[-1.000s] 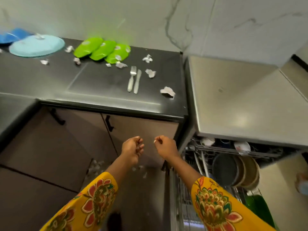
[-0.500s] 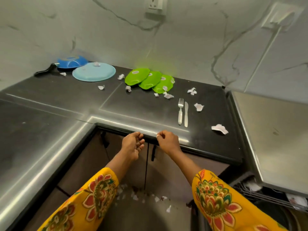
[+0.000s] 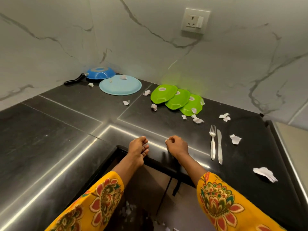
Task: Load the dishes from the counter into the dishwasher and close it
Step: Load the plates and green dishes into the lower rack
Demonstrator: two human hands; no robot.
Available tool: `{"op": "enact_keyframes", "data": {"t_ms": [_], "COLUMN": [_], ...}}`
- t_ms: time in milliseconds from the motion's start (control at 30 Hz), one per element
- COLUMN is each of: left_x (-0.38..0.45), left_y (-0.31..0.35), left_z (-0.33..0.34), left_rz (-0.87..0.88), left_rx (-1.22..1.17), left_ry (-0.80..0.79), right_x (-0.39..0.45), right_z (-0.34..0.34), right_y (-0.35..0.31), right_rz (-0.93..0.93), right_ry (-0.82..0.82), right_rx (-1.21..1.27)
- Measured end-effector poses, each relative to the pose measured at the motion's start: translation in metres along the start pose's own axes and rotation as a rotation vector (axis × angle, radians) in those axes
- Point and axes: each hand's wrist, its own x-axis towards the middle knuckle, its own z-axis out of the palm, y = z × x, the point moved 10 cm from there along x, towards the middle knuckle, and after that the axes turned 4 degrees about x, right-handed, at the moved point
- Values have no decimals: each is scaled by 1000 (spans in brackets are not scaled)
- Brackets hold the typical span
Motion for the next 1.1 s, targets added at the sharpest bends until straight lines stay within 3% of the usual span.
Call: {"op": "enact_keyframes", "data": {"t_ms": [333, 567, 700, 1100], "left_x": [112, 186, 222, 245], "left_y": [62, 105, 123, 129], "left_z": [30, 79, 106, 127], "left_rz": [31, 17, 24, -9], "left_rx": [-40, 8, 23, 11], "left_ry": [-1, -37, -60, -34], "right_x": [134, 210, 237, 264], "right_z": [42, 52, 61, 51], "right_y": [-47, -66, -71, -58], "right_rz": [36, 152, 234, 357], "right_ry": [-77, 83, 98, 263], "right_rx": [75, 346, 463, 656]}}
